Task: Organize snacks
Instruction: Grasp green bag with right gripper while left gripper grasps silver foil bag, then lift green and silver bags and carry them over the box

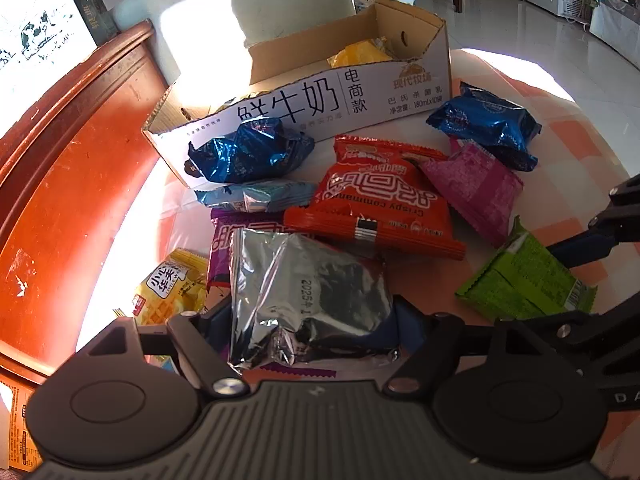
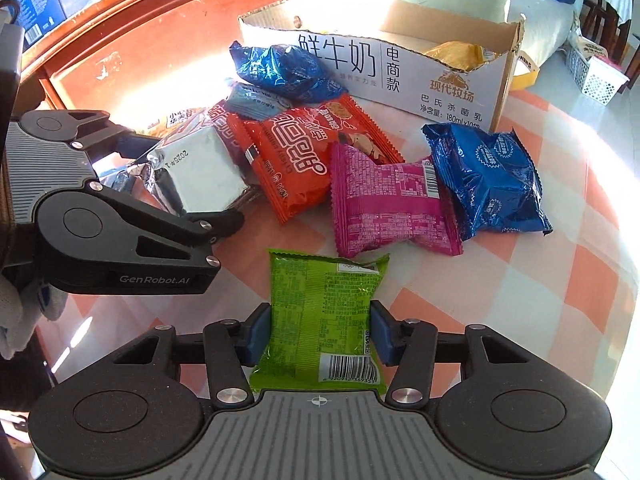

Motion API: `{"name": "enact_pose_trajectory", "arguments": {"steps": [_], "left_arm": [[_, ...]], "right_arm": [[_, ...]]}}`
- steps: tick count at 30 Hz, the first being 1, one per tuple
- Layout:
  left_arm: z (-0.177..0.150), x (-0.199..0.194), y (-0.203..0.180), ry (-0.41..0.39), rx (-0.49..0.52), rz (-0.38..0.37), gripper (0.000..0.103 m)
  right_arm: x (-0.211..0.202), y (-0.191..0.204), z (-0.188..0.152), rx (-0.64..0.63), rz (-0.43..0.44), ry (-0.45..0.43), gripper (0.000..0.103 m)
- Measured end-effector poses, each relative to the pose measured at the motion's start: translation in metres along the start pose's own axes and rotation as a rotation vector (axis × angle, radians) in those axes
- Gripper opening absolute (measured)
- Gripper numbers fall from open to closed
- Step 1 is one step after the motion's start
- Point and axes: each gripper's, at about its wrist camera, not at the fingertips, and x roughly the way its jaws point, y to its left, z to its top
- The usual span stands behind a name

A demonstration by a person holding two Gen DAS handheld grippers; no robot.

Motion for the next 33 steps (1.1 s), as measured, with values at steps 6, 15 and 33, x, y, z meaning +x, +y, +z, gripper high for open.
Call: {"name": "enact_pose_trajectory", "arguments": {"steps": [6, 15, 33], "left_arm": [[0.002, -0.012, 0.006, -0.026, -0.029, 0.007, 0.078], [0.006, -0.026, 0.008, -0.069, -0.012, 0.018, 0.078], [0.025, -0.05, 0.012, -0.189, -0.026, 0.07, 0.078]], "right_arm": [[-0.003, -0.002, 0.003, 0.026, 0.046, -0.015, 0.05], [-0.011, 0.004, 0.004, 0.013, 0.09, -0.056, 0.05], [-0.04, -0.015, 0.028, 0.046, 0.013, -0.22, 0.05]]}}
